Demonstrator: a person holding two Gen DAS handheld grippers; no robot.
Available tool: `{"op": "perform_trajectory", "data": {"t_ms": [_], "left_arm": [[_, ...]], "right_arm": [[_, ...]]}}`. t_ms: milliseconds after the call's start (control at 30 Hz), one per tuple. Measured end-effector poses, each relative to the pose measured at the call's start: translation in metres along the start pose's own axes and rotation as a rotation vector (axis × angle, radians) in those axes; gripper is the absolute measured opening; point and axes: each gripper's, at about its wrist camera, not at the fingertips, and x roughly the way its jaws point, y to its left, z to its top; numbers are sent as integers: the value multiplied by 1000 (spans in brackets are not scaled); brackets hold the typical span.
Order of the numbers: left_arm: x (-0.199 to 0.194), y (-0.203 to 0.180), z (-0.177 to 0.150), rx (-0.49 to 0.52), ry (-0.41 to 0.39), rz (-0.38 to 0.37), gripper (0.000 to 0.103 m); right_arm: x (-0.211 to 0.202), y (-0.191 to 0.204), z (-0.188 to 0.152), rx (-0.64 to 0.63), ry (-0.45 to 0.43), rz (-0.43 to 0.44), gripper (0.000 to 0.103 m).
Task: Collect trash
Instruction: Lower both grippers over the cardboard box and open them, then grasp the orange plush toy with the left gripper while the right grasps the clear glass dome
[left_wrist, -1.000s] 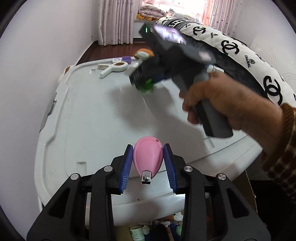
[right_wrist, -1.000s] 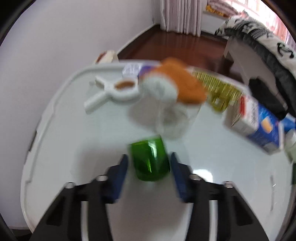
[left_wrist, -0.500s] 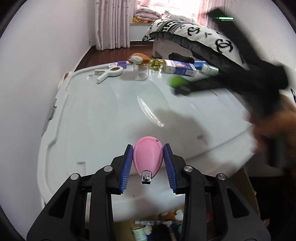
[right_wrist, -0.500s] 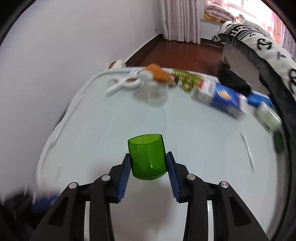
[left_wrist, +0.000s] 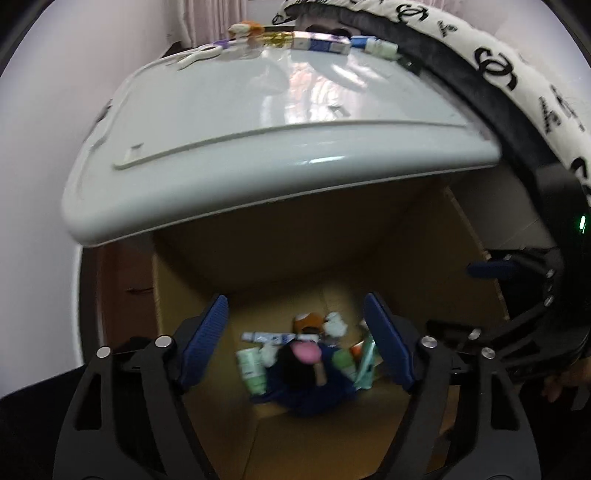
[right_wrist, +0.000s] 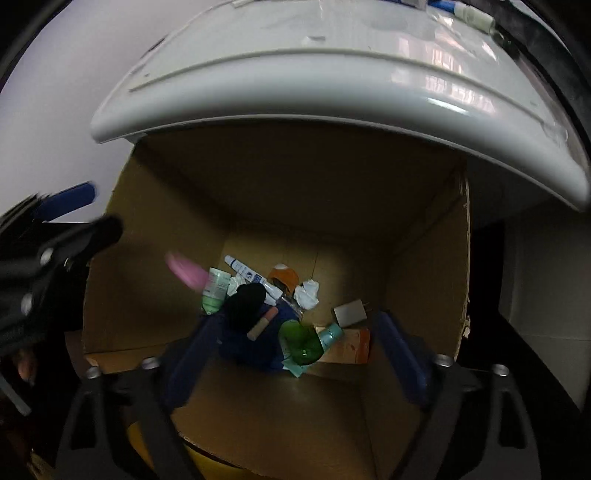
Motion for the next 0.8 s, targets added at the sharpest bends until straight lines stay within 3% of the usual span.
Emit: {"op": "perform_trajectory", "data": {"t_ms": [67,233,367,500,667,800], "left_arm": [[-6,3,6,-2,-19,14,75],[-28,12,44,10,-127,42,79],[-42,14,100,28,-234,83,80],[-49,27,174,48,-355,80,87],[0,60,290,10,-354,87,88],[54,82,347,-29,-316,94,88]], "right_arm": [[-13,-6,8,36,-60,8,98],[-38,-24,22,122,-182,60,98],[-47,-22,24,123,-221,75,98],[-62,-15,29,95,-246,75,98],[-76,-19,35,101,-293,83,98],[-61,-24,38,105,-250,62,98]]}}
